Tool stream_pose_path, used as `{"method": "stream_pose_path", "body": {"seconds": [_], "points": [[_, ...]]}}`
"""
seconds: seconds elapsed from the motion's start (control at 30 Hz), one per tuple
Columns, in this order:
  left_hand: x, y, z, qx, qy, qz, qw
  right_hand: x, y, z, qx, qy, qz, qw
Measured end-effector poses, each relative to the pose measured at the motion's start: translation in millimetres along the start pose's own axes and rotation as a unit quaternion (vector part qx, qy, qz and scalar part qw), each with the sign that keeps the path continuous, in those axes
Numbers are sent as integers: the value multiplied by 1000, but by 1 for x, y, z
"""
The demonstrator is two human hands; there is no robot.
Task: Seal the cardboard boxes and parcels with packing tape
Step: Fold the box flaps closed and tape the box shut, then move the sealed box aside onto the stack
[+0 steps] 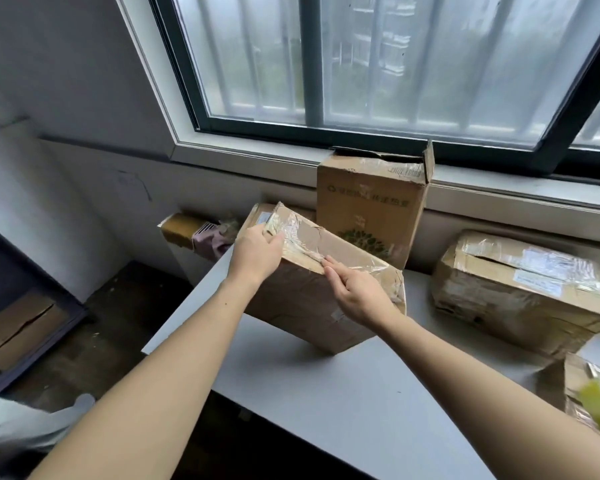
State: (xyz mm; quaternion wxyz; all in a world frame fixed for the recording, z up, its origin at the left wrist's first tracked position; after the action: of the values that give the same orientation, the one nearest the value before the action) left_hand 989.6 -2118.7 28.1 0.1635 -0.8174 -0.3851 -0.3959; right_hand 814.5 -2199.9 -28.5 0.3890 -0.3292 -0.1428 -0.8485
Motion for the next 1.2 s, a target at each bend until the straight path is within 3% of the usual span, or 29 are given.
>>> {"method": "stream_pose_path", "body": {"seconds": [0.2, 0.37, 0.47, 0.6, 0.8, 0.93, 1.2], "points": [[8, 9, 14, 13, 8, -48, 999, 2, 10, -10, 21, -76, -30, 996], [9, 21, 29, 22, 38, -44, 998, 30, 27, -13, 71, -80, -183, 977], [5, 28, 43, 50, 62, -46, 996, 34, 46, -37, -48, -158, -123, 979], [4, 35, 55, 70, 95, -47, 992, 16, 55, -61, -175, -63, 14, 982], [-1, 43, 73, 116, 162, -26, 980, 6, 68, -58, -164, -10, 44, 985], [-4, 51, 81, 136, 220, -23, 966, -3, 72, -52, -155, -19, 16, 988], [-5, 97, 129, 119, 121, -28, 985, -27, 112, -25, -125, -17, -65, 990]]}}
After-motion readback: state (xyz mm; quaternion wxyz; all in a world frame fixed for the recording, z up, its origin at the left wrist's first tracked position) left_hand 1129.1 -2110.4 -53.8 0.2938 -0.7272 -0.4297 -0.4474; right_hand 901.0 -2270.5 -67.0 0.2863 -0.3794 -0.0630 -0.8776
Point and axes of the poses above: each hand's wrist, its own y-axis towards the middle knuckle, its own x-axis out of the back of the hand, z = x × y, the point moved 3 cm from there along y, towards the middle knuckle, and after that the axes turned 5 degrees about y, right-handed, at the moved point
